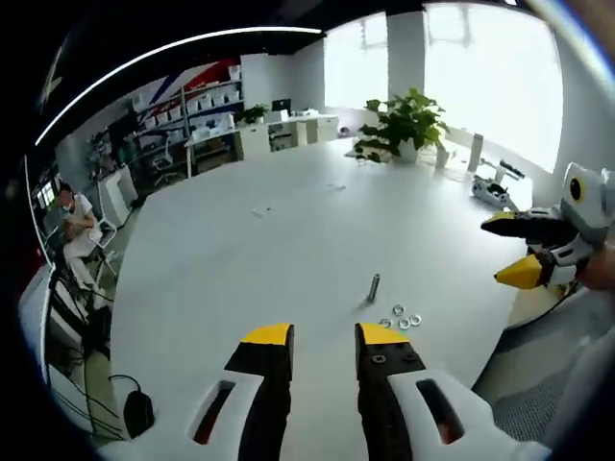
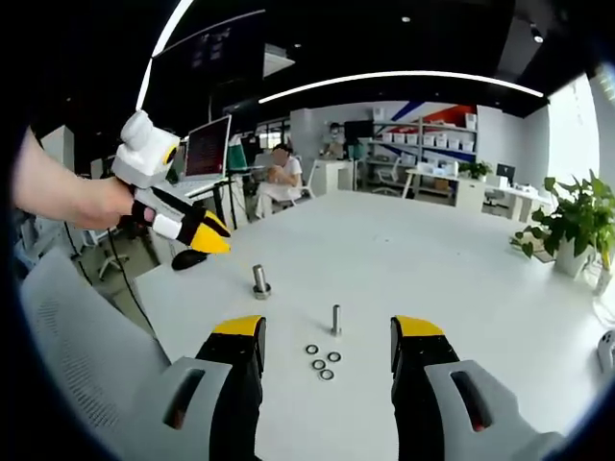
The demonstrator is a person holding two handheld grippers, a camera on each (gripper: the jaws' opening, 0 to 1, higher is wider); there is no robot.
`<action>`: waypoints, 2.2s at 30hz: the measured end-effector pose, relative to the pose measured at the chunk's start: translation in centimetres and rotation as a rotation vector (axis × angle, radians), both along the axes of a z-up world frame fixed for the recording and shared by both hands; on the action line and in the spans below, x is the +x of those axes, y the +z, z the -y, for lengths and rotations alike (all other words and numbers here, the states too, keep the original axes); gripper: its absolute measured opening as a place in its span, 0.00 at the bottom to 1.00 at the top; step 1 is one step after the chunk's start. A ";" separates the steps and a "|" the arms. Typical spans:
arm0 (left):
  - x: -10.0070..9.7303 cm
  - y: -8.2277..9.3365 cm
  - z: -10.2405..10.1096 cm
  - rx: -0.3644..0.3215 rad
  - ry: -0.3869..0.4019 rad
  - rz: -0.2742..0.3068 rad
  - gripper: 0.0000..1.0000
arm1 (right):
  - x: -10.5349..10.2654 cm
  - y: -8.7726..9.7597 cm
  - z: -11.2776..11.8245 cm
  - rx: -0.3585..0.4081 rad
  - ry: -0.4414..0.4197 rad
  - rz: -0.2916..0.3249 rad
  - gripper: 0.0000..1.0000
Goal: Place the washer onto the threaded stud by aligning its center hole with the stud, sliding it down to the base, and recovering from edge contact or off-axis alignment until the washer reaches the visible bottom stop.
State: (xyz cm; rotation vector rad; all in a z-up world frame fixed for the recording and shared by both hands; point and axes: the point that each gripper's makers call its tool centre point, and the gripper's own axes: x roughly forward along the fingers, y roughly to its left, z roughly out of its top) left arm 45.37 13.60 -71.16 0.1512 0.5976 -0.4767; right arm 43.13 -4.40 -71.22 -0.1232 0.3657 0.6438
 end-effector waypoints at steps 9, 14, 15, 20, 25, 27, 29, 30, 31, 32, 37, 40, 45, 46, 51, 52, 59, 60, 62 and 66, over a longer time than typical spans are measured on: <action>-1.4 1.5 0.1 -0.075 0.035 0.093 0.27 | 0.0 -0.5 -0.1 -0.021 0.002 -0.001 0.53; -2.4 0.9 0.1 -0.068 0.030 0.120 0.27 | 0.3 0.1 0.4 0.000 -0.020 0.010 0.53; -2.5 0.9 0.0 -0.072 0.036 0.128 0.27 | 0.3 0.0 0.5 -0.008 -0.021 0.008 0.53; -2.5 2.6 -0.4 -0.132 0.079 0.220 0.27 | 0.3 -0.3 0.6 -0.008 -0.024 -0.005 0.53; -2.8 3.2 -1.0 -0.155 0.109 0.260 0.27 | 0.2 -0.9 0.4 -0.014 -0.021 -0.020 0.53; -2.8 3.3 -1.2 -0.166 0.116 0.273 0.27 | 0.2 -1.0 0.4 -0.020 -0.020 -0.022 0.53; -2.6 3.4 -1.3 -0.168 0.119 0.275 0.27 | 0.1 -1.1 0.3 -0.022 -0.018 -0.025 0.53; -2.5 3.6 -1.4 -0.172 0.121 0.288 0.27 | 0.0 -1.2 0.3 -0.029 -0.015 -0.030 0.53; -2.4 4.0 -1.5 -0.173 0.124 0.305 0.27 | 0.0 -1.3 0.3 -0.034 -0.014 -0.032 0.53; -2.4 4.1 -1.6 -0.173 0.125 0.312 0.27 | 0.0 -1.4 0.3 -0.036 -0.013 -0.034 0.53; -2.3 4.9 -1.7 -0.179 0.135 0.347 0.27 | 0.0 -1.8 0.6 -0.045 -0.021 -0.046 0.53; -2.3 5.0 -1.4 -0.159 0.123 0.363 0.27 | 0.2 -2.0 0.8 -0.047 -0.028 -0.057 0.53; -2.0 5.2 -1.3 -0.160 0.124 0.370 0.27 | 0.2 -2.5 0.8 -0.055 -0.028 -0.072 0.53; -2.0 5.2 -1.2 -0.167 0.128 0.371 0.27 | 0.2 -2.6 0.8 -0.055 -0.027 -0.075 0.53; -2.1 5.7 -1.4 -0.177 0.138 0.386 0.26 | 0.4 -2.9 0.7 -0.072 -0.014 -0.084 0.53; -2.1 5.8 -1.5 -0.182 0.140 0.386 0.26 | 0.5 -2.9 0.7 -0.071 -0.012 -0.084 0.52; -2.2 5.5 -1.5 -0.182 0.144 0.371 0.25 | 1.0 -4.0 0.1 -0.101 0.042 -0.132 0.50; -2.2 5.4 -1.4 -0.178 0.143 0.370 0.25 | 1.2 -4.0 0.1 -0.109 0.052 -0.131 0.50; -2.2 5.3 -1.4 -0.182 0.145 0.366 0.25 | 1.4 -4.2 0.2 -0.133 0.069 -0.132 0.49; -2.3 5.2 -1.2 -0.176 0.139 0.359 0.25 | 2.0 -5.1 0.7 -0.151 0.077 -0.173 0.47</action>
